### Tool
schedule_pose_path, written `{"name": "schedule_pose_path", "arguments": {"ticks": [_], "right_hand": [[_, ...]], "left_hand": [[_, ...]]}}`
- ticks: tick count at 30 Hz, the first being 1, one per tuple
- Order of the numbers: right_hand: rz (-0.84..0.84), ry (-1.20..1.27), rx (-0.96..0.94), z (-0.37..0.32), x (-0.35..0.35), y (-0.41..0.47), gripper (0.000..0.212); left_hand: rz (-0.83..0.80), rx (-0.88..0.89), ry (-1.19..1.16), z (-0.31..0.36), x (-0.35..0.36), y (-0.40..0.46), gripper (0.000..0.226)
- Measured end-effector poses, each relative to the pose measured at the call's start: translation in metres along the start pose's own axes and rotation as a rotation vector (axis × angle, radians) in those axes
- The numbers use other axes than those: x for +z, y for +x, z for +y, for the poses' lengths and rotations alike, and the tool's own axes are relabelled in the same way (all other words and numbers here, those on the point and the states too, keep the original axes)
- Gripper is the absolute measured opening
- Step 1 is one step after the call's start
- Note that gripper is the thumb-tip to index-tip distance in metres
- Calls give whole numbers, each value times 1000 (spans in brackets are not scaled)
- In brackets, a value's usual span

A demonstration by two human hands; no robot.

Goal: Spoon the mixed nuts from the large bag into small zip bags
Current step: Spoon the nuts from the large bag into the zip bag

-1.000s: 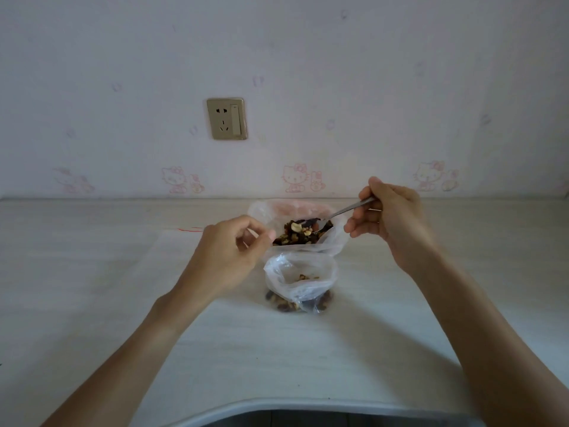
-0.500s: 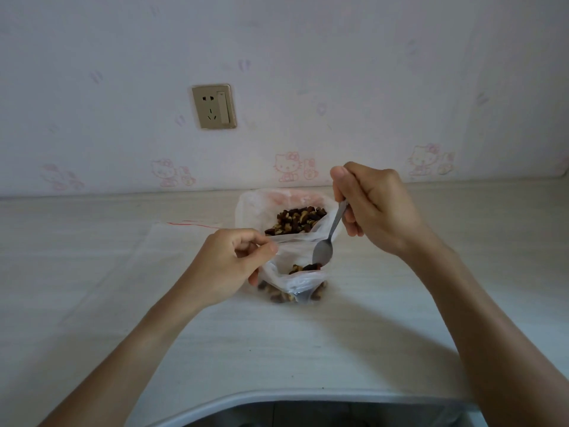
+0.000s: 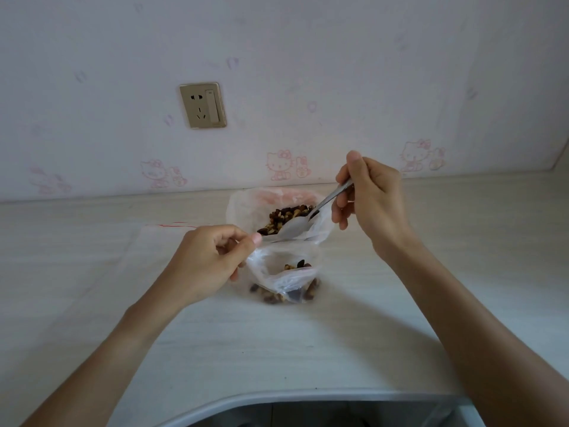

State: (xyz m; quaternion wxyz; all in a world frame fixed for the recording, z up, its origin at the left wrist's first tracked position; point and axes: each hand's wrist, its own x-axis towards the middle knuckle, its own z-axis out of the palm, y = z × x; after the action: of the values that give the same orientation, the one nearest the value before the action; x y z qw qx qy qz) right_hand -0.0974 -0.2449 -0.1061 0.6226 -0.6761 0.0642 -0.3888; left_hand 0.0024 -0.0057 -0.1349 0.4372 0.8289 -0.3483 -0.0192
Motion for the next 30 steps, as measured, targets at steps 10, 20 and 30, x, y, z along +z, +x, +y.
{"name": "schedule_pose_path", "arguments": {"ticks": [10,20,30], "right_hand": [[23,48,356,22,-3,6,42],[-121,132,561,32,-8,9,36],[-222,199,452,31,-6,6,20]], "left_hand": [[129,-388,170,-9,7,61,80],[7,-318,32,-22,23,47,53],[61,-289,26,-19,28,43,65]]}}
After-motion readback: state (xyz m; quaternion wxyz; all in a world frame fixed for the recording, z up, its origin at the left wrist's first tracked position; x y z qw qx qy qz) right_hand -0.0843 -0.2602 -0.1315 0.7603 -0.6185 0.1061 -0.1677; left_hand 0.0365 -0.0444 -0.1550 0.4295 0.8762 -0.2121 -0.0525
